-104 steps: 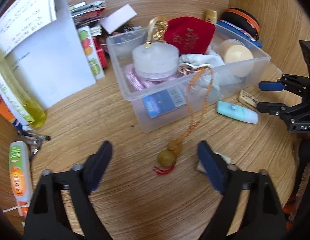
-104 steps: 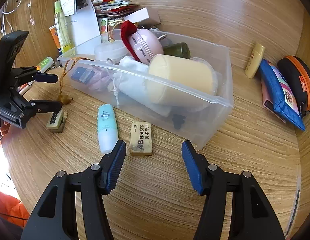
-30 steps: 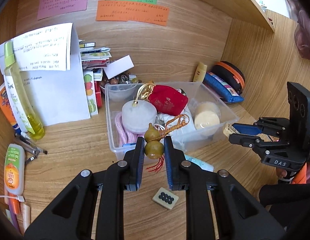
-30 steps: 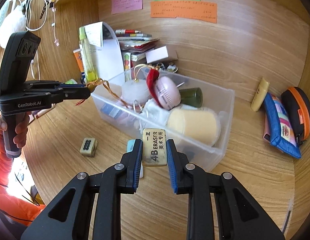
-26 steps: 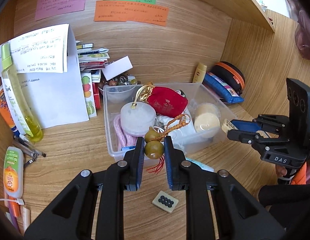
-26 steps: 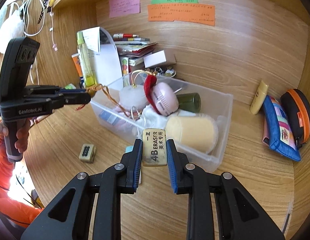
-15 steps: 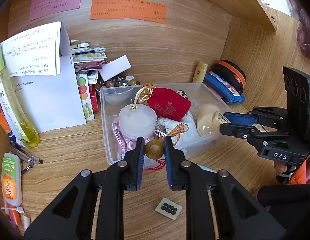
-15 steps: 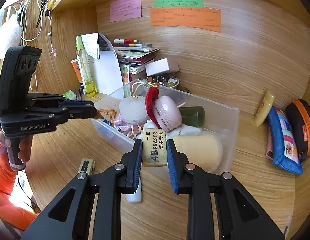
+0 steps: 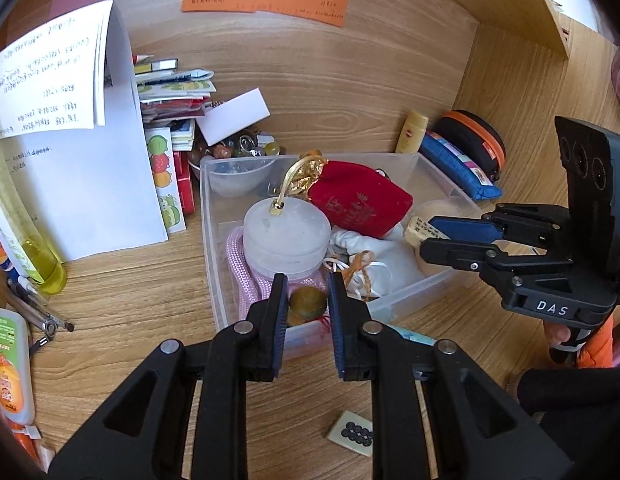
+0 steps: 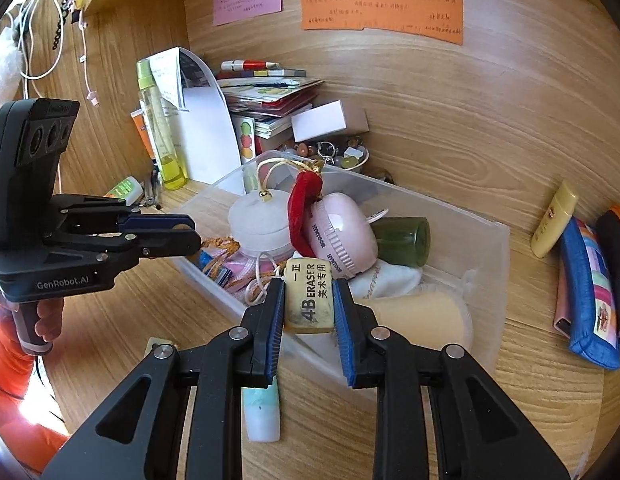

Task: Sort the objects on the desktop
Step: 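Carry the eraser and gourd keychain over the clear box and open the left gripper, then open the right gripper to drop the eraser into the box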

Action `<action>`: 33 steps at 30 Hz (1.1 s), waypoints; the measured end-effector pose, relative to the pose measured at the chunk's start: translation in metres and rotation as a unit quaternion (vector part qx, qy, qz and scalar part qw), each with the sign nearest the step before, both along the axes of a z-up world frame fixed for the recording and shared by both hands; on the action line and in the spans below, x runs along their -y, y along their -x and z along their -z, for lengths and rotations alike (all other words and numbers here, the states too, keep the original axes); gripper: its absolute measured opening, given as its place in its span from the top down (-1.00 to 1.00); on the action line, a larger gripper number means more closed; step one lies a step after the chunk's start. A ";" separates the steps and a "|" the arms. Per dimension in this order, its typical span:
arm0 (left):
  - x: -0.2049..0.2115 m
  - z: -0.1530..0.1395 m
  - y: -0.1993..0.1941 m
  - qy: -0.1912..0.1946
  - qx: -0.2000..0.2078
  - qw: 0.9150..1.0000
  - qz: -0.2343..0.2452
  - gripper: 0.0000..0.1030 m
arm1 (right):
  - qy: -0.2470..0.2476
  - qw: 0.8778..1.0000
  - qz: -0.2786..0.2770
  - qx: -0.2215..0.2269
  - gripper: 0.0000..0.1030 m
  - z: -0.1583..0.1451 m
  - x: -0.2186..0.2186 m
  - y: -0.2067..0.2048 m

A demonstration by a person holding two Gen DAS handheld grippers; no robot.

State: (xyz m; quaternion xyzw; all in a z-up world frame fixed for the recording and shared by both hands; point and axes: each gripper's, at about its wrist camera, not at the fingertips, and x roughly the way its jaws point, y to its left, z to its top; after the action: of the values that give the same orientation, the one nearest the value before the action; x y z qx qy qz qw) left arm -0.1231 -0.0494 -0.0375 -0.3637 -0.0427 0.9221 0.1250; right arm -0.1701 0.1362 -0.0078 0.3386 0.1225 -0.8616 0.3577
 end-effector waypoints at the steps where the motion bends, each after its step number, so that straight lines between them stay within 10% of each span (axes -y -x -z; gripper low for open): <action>1: 0.000 0.000 0.001 0.002 -0.001 1.000 -0.001 0.64 | -0.001 1.000 -0.002 0.002 0.58 0.001 0.001 0.001; 20: -0.008 -0.006 -0.006 0.048 -0.031 0.998 -0.018 -0.05 | -0.011 1.000 -0.008 -0.011 0.56 0.004 0.007 -0.002; 33: -0.009 -0.018 -0.032 0.071 -0.066 0.995 -0.036 -0.50 | -0.001 0.999 0.016 -0.045 -0.12 -0.010 -0.006 -0.022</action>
State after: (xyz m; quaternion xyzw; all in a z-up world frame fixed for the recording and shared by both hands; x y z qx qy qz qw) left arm -0.0915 -0.0401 -0.0196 -0.3085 0.0183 0.9486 0.0680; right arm -0.1479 0.1425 0.0022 0.3017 0.1342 -0.8817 0.3371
